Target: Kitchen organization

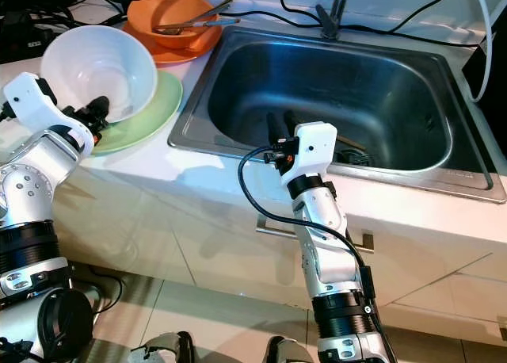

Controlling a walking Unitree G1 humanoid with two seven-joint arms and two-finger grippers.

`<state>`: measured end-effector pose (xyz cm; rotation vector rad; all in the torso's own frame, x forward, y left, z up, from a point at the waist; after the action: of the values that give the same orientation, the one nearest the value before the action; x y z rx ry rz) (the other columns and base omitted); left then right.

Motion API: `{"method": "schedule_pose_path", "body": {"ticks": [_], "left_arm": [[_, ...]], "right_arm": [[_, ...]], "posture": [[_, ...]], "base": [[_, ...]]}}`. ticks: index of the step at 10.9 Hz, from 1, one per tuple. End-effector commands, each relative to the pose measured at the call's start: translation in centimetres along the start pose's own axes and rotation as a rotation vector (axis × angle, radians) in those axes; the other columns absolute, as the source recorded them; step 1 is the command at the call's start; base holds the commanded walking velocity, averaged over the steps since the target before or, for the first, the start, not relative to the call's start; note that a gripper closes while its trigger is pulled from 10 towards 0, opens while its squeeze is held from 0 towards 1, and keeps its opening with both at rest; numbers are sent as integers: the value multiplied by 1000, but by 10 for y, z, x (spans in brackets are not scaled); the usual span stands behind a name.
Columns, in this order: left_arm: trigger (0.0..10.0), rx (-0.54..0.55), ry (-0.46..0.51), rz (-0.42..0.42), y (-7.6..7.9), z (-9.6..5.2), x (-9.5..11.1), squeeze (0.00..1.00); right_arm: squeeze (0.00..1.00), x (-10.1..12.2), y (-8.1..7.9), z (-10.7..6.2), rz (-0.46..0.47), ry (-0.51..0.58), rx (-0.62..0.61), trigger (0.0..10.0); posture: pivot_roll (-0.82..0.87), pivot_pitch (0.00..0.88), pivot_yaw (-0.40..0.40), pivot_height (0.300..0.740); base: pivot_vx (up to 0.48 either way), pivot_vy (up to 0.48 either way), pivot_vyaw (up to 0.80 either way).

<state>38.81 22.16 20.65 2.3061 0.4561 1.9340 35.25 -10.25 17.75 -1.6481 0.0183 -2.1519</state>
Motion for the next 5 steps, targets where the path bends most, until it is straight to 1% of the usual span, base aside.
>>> {"method": "schedule_pose_path", "body": {"ticks": [1, 5], "left_arm": [[0, -2, 15, 13, 5, -2, 3, 0], [0, 10, 19, 12, 6, -5, 5, 0]], "right_arm": [[0, -2, -1, 2, -5, -11, 5, 10000], [0, -3, -2, 2, -4, -14, 3, 10000]], "posture": [[90, 107, 9, 740], [91, 108, 10, 740]], "base": [[0, 0, 0], [0, 0, 0]]}}
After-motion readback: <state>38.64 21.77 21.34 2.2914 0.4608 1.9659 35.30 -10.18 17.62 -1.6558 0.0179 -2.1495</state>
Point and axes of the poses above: a point about 5 cm out from each wrist's last joint towards the gripper, its own z axis pointing out of the wrist towards the gripper, its own x axis along the axis of the wrist's last joint, y = z × x, the point moved 4 cm from there along z, pointing out of the wrist towards the gripper, and after that the axes turned 13 degrees about z, right-handed, at the moved point
